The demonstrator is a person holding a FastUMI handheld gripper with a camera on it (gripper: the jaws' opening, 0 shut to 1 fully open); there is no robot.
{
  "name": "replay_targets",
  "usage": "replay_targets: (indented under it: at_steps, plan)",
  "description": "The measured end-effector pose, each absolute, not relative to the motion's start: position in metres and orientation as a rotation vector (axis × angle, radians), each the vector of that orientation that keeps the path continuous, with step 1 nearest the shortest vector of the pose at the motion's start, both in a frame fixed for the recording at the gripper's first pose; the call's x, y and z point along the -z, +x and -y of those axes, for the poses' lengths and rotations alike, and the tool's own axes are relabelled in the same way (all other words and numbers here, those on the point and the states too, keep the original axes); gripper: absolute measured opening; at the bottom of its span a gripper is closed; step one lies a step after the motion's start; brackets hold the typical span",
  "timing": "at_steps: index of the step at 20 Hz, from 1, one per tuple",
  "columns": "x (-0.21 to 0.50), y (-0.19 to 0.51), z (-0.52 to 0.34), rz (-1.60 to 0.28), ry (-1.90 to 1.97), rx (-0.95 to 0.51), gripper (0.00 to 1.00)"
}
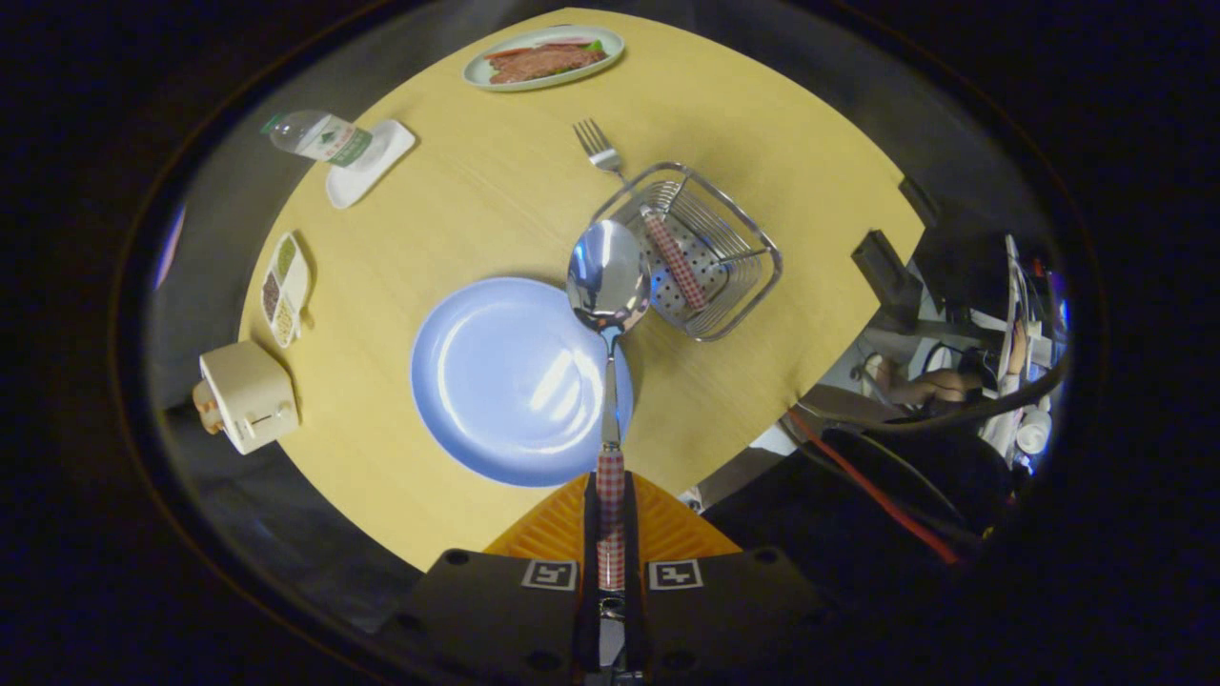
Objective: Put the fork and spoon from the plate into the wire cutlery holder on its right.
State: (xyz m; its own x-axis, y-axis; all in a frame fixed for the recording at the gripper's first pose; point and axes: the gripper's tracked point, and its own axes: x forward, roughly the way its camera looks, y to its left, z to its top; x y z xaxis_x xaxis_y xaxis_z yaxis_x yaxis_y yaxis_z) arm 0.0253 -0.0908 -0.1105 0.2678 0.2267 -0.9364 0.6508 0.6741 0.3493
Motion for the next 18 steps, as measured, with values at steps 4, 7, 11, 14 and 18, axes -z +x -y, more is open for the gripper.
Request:
replay_targets:
  at_steps: [4, 7, 11, 14, 18]
  plan:
    - [0.111, 0.025, 0.097, -1.386, 0.888, 0.346, 0.13]
    - [0.115, 0.025, 0.100, -1.454, 0.923, 0.332, 0.14]
    - [0.113, 0.023, 0.107, -1.571, 1.002, 0.313, 0.13]
    - [0.105, 0.033, 0.110, -1.617, 1.114, 0.274, 0.13]
    - [0.108, 0.047, 0.116, -1.667, 1.159, 0.232, 0.13]
